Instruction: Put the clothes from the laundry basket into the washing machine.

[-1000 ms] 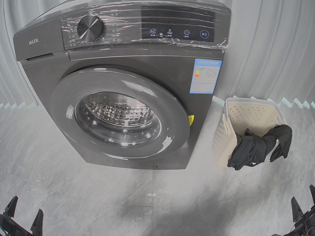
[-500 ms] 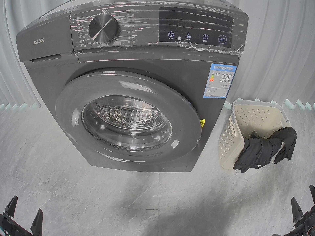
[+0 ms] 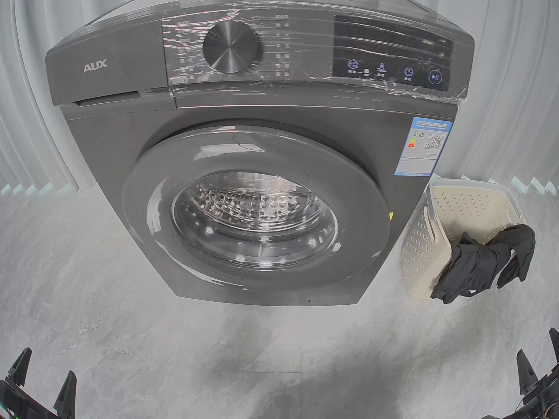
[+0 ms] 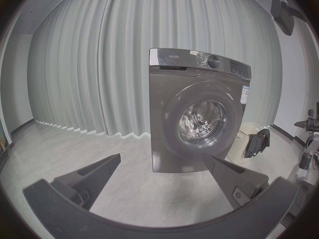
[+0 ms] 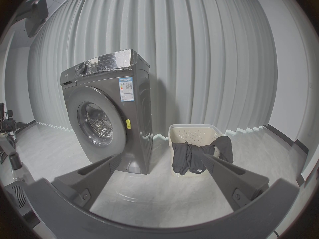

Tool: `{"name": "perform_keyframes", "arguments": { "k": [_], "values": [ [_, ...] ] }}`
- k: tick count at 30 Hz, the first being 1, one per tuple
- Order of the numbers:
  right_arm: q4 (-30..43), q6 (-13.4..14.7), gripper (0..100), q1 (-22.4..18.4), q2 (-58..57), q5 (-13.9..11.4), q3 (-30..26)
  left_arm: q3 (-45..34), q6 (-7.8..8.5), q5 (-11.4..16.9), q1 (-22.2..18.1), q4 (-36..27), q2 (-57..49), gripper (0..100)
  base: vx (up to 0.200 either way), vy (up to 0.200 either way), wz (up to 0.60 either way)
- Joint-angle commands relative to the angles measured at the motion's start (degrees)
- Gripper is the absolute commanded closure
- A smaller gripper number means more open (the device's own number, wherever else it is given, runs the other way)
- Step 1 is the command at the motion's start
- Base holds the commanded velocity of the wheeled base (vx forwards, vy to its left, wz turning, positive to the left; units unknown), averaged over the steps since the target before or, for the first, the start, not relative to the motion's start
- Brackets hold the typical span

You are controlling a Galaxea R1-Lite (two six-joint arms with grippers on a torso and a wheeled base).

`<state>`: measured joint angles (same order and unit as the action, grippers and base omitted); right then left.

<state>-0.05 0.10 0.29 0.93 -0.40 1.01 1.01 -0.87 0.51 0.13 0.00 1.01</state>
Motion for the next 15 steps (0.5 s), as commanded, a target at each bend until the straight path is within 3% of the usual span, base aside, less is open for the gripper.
{"name": "perform_keyframes", "arguments": {
  "k": [1, 10, 15],
  "values": [
    [-0.04, -0.01, 0, 0.06, -0.31, -0.04, -1.01, -0.84, 0.07, 0.02, -0.05, 0.0, -1.01, 0, 0.0, 0.0, 0.0],
    [-0.04, -0.01, 0, 0.06, -0.31, -0.04, -1.01, -0.84, -0.01, -0.16, -0.05, -0.09, -1.01, 0, 0.0, 0.0, 0.0],
    [-0.04, -0.01, 0, -0.03, -0.31, -0.04, -1.01, -0.92, -0.1, -0.42, -0.05, -0.09, -1.01, 0, 0.2, 0.0, 0.0]
  ]
}}
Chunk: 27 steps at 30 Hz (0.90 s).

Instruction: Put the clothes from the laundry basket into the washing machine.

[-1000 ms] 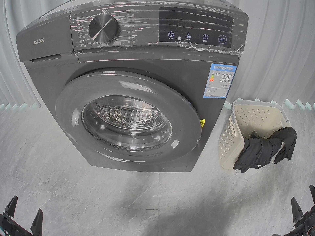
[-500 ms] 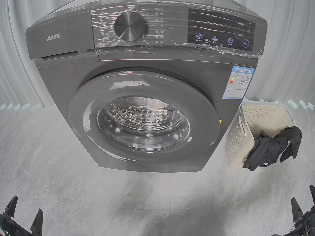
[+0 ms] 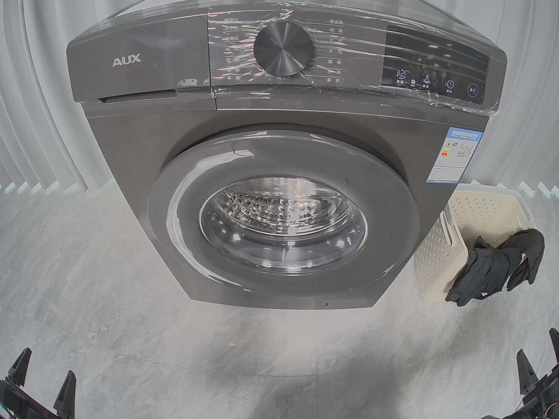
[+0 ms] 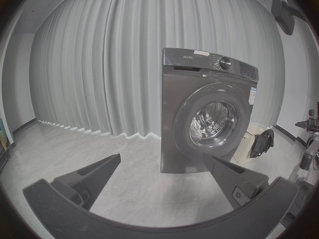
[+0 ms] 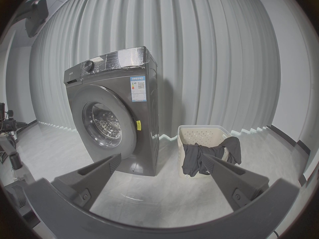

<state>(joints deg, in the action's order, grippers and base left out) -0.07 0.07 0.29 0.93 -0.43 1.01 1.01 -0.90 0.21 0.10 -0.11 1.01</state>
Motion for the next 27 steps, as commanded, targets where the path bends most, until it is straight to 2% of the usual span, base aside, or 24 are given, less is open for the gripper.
{"name": "perform_keyframes", "arguments": {
  "k": [1, 4, 27],
  "values": [
    [-0.01, 0.01, 0, 0.06, -0.31, -0.01, -1.01, -0.84, -0.06, -0.12, -0.01, 0.02, -1.01, 0, 0.2, 0.0, 0.0],
    [-0.01, 0.01, 0, -0.03, -0.31, -0.01, -1.01, -0.84, -0.06, -0.12, -0.01, 0.02, -1.01, 0, 0.2, 0.0, 0.0],
    [-0.01, -0.16, 0, -0.03, -0.22, -0.1, -1.01, -0.84, 0.2, -0.12, 0.08, 0.02, -1.01, 0, 0.0, 0.0, 0.0]
  ]
}}
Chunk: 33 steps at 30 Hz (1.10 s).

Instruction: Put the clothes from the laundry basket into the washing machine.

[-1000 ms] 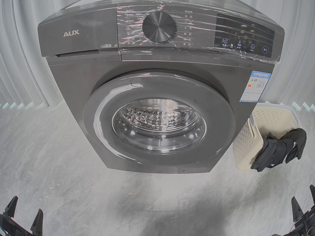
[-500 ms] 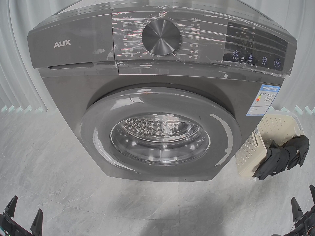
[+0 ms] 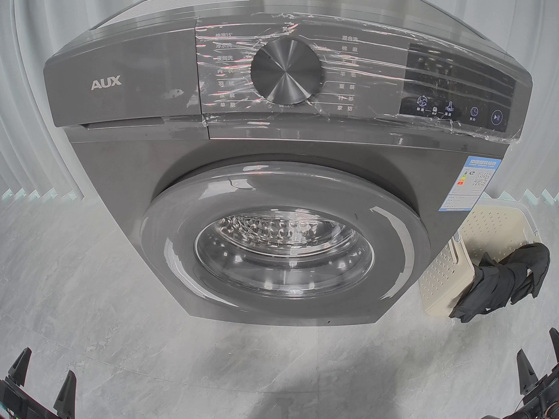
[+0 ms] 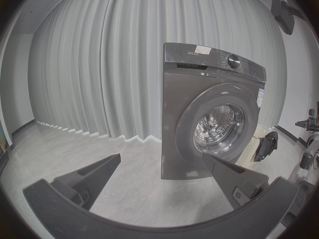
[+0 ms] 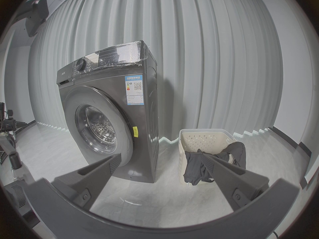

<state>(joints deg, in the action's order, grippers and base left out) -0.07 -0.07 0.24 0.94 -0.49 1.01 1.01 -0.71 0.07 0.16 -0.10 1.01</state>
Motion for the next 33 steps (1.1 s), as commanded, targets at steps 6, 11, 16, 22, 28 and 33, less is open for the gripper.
{"name": "perform_keyframes", "arguments": {
  "k": [6, 11, 16, 22, 28, 33],
  "values": [
    [-0.01, -0.01, 0, 0.02, -0.24, -0.13, -1.01, -0.92, -0.17, 0.01, -0.07, 0.01, -1.01, 0, 0.0, 0.0, 0.0],
    [-0.01, -0.1, 0, 0.02, -0.24, -0.13, -1.01, -0.84, -0.08, 0.01, -0.07, 0.01, -1.01, 0, 0.0, 0.0, -0.24],
    [-0.01, -0.01, 0, 0.02, -0.24, -0.04, -1.01, -0.84, 0.0, 0.01, 0.02, 0.01, -1.01, 0, 0.0, 0.0, -0.48],
    [-0.01, 0.07, 0, 0.02, -0.24, -0.04, -1.01, -0.84, 0.0, 0.01, -0.07, 0.01, -1.01, 0, 0.0, 0.0, 0.0],
    [-0.01, -0.01, 0, 0.02, -0.32, -0.04, -1.01, -0.84, 0.0, 0.01, 0.02, 0.01, -1.01, 0, 0.0, 0.0, 0.0],
    [-0.01, 0.07, 0, 0.02, -0.32, -0.04, -1.01, -0.92, -0.08, 0.01, -0.07, 0.01, -1.01, 0, 0.0, 0.0, 0.0]
  ]
}}
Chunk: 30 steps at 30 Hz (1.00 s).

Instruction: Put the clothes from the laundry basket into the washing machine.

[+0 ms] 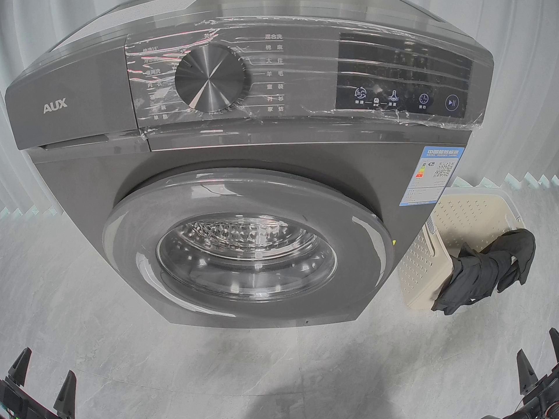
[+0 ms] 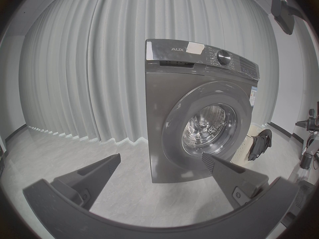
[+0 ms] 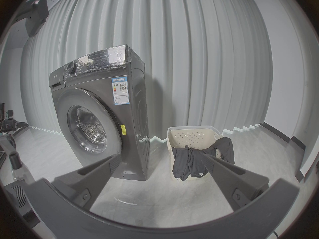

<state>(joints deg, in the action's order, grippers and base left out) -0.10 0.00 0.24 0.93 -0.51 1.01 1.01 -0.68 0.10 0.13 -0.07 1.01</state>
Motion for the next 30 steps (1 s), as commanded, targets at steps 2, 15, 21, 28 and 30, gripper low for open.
{"name": "perform_keyframes", "arguments": {
  "k": [2, 15, 21, 28, 30],
  "values": [
    [0.01, 0.0, 0, 0.02, -0.31, -0.02, -1.01, -0.84, -0.11, -0.01, 0.04, -0.01, -1.01, 0, 0.0, 0.0, 0.0],
    [0.01, 0.0, 0, -0.07, -0.22, -0.02, -1.01, -0.92, -0.02, -0.01, 0.04, -0.01, -1.01, 0, 0.0, 0.0, 0.14],
    [0.01, 0.0, 0, -0.07, -0.22, -0.02, -1.01, -0.84, 0.07, -0.01, 0.04, -0.01, -1.01, 0, 0.0, 0.0, 0.0],
    [0.01, 0.0, 0, -0.07, -0.22, -0.02, -1.01, -0.84, -0.28, -0.01, -0.05, -0.01, -1.01, 0, 0.086, 0.0, 0.0],
    [0.01, 0.0, 0, -0.07, -0.31, -0.02, -1.01, -0.84, -0.28, -0.01, 0.04, -0.01, -1.01, 0, 0.2, 0.0, 0.0]
  ]
}}
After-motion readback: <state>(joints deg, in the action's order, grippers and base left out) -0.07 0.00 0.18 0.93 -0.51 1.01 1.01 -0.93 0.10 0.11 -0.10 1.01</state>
